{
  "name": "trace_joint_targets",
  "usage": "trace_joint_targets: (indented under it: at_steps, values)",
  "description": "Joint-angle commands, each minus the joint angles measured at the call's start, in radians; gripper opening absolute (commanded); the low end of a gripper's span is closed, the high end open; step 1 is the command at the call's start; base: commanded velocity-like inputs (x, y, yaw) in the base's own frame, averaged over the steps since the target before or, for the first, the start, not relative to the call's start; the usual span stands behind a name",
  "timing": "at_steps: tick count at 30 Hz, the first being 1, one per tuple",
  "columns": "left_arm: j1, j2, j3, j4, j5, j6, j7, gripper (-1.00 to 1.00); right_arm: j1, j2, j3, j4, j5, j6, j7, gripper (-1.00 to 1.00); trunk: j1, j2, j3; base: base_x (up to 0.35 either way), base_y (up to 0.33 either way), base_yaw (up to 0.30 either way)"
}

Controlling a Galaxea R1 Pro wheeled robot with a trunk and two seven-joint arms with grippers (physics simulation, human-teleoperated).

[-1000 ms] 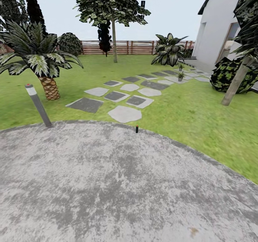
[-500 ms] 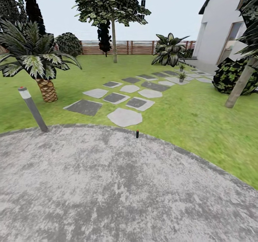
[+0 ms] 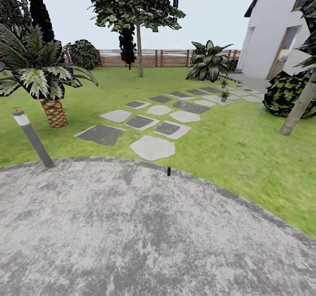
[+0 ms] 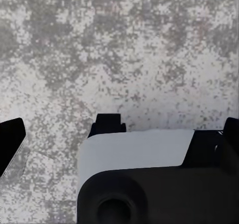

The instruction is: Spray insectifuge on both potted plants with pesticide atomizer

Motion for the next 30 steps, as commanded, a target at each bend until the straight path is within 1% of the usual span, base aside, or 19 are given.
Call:
trace_joint_targets:
  at_steps: [1,18,24,30]
  values:
    - [-0.001,0.000,0.001,0.001,-0.001,-0.003,0.001,1.00,0.000,0.000,0.000,0.001,0.000,-0.003,0.001,1.00,0.001,0.000,-0.001,0.341,0.000,0.000]
    - [-0.001,0.000,0.001,0.001,-0.001,-0.004,0.001,1.00,-0.001,0.000,0.000,0.001,0.000,-0.003,0.000,1.00,0.001,0.000,-0.001,0.341,0.000,-0.001]
    - [-0.001,0.000,0.001,0.001,-0.001,-0.003,0.001,1.00,-0.001,0.000,0.000,0.001,0.000,-0.003,0.001,1.00,0.001,0.000,-0.001,0.341,0.000,-0.167]
    - [-0.001,0.000,0.001,0.001,-0.001,-0.003,0.001,1.00,-0.001,0.000,0.000,0.001,0.000,-0.003,0.000,1.00,0.001,0.000,-0.001,0.341,0.000,-0.041]
